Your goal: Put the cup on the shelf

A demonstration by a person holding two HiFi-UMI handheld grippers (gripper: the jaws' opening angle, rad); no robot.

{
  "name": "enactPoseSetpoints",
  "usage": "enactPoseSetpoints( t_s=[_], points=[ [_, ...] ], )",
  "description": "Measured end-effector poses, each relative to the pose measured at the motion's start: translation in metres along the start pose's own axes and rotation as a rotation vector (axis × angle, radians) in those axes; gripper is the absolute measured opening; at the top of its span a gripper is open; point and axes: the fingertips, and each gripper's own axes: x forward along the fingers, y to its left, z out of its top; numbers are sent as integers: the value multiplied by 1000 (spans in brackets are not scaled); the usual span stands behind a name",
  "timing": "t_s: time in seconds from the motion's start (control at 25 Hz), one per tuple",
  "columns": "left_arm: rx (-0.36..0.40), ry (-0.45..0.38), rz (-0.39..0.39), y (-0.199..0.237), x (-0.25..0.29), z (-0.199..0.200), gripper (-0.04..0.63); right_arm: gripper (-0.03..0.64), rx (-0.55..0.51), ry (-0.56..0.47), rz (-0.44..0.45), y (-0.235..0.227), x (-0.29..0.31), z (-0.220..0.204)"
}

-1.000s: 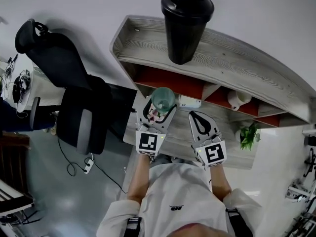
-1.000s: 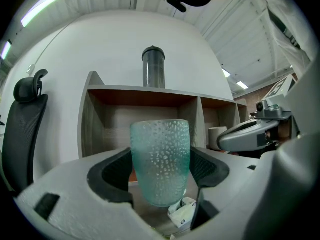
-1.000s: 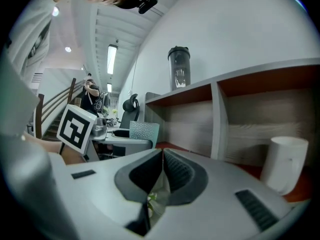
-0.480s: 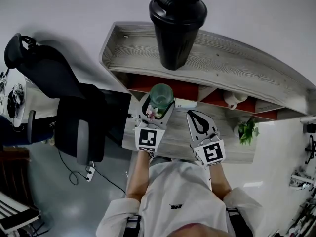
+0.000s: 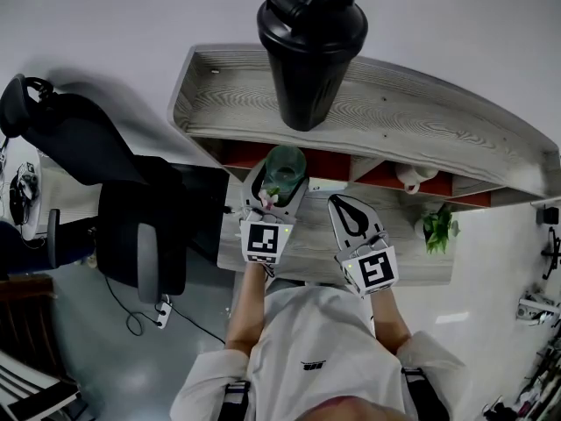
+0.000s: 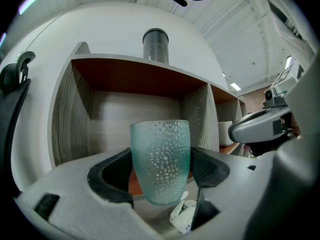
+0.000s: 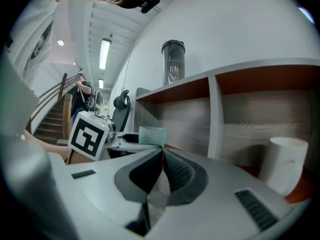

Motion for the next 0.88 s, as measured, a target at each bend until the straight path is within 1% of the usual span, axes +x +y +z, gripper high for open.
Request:
enactPoseSetpoints(
  t_s=[0.12,0.6,0.88],
  points=[
    [-2,-2,-5,2,4,-1,374,31,0,6,-6,-1,2,-1],
    [29,16,3,5,26,-1,374,31,16,19,-27,-9,5,-3],
    [30,36,17,8,33,-1,374,31,14,13,-14,-7,13,-1]
  ],
)
